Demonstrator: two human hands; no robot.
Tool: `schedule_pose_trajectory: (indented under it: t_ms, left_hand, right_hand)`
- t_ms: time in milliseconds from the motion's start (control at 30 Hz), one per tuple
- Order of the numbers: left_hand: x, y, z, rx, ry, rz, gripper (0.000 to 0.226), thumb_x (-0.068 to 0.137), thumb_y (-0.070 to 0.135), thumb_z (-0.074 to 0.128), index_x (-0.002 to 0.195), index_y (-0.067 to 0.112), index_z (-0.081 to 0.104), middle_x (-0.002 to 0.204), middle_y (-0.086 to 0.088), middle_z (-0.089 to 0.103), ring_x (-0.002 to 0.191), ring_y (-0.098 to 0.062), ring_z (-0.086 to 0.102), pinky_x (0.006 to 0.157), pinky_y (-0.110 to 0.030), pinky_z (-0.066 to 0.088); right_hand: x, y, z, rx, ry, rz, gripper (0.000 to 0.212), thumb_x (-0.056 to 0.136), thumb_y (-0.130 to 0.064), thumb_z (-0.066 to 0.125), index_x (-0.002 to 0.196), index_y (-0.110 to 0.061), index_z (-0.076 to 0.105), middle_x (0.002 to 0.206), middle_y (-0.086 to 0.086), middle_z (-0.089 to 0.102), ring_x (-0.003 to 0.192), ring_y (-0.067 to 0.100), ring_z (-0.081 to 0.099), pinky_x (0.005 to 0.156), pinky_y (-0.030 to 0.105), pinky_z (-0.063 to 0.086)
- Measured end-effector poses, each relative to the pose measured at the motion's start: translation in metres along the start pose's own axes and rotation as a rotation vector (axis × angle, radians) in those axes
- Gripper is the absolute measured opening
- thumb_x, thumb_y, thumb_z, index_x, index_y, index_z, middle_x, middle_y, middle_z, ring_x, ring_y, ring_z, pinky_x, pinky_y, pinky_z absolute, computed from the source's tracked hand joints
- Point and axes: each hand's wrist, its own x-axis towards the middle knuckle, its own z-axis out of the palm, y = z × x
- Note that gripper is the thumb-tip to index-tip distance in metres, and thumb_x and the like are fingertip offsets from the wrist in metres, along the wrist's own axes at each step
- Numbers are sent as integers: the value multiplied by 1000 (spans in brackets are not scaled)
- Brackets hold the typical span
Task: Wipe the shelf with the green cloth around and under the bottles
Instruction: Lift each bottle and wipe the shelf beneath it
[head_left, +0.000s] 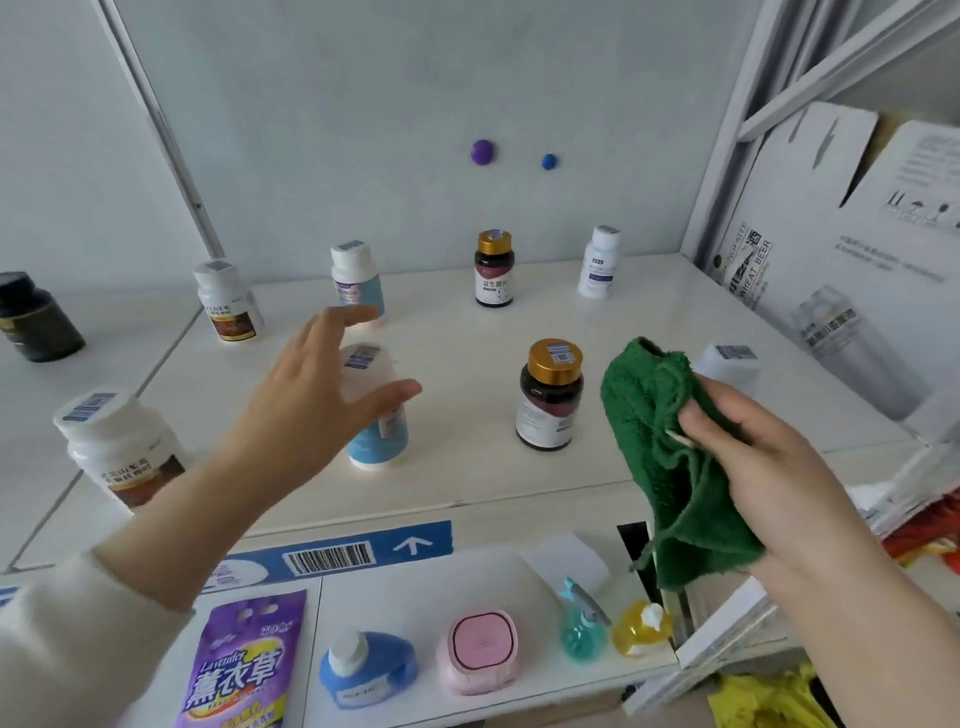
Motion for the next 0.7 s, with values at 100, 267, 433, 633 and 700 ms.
schedule_pose_trajectory:
  t_ms: [100,267,433,633,700]
  left_hand:
    - [-7,37,13,7,198,281,70,70,57,50,128,18,46,136,2,47,119,-6,40,98,-21,30]
    - [6,75,67,-10,-44,220,59,76,47,59,130,30,42,136,9,45,106,-1,41,91,-21,36]
    - [20,78,90,-148,-142,40,43,78,37,65,114,29,43,111,6,57,101,-14,59,85,-23,47]
    - [36,68,59,-247,29,-160,33,77,38,65,103,28,49,106,6,59,97,-17,61,83,-30,51]
    - [41,66,45,-262,99,-174,34,76,38,65,104,27,49,108,5,61,98,-19,62,84,-33,50]
  right_hand:
    - [15,-1,-9,29,-32,22,27,91,-14,50,90,-33,69,83,-11,75,77,7,70,63,23,56]
    - [32,-1,-11,-1,-77,33,24,92,-16,51,95,-33,67,82,-11,73,76,6,69,61,22,54]
    - [46,2,-8,18,-81,90,23,92,-14,51,95,-29,68,83,-6,72,72,9,68,64,27,58]
    - [76,17,18,-172,37,6,25,91,-14,49,106,-25,66,94,3,70,87,23,67,86,45,54]
    - [90,28,28,-314,75,-88,28,91,-15,48,113,-22,64,103,2,68,97,24,64,94,34,49]
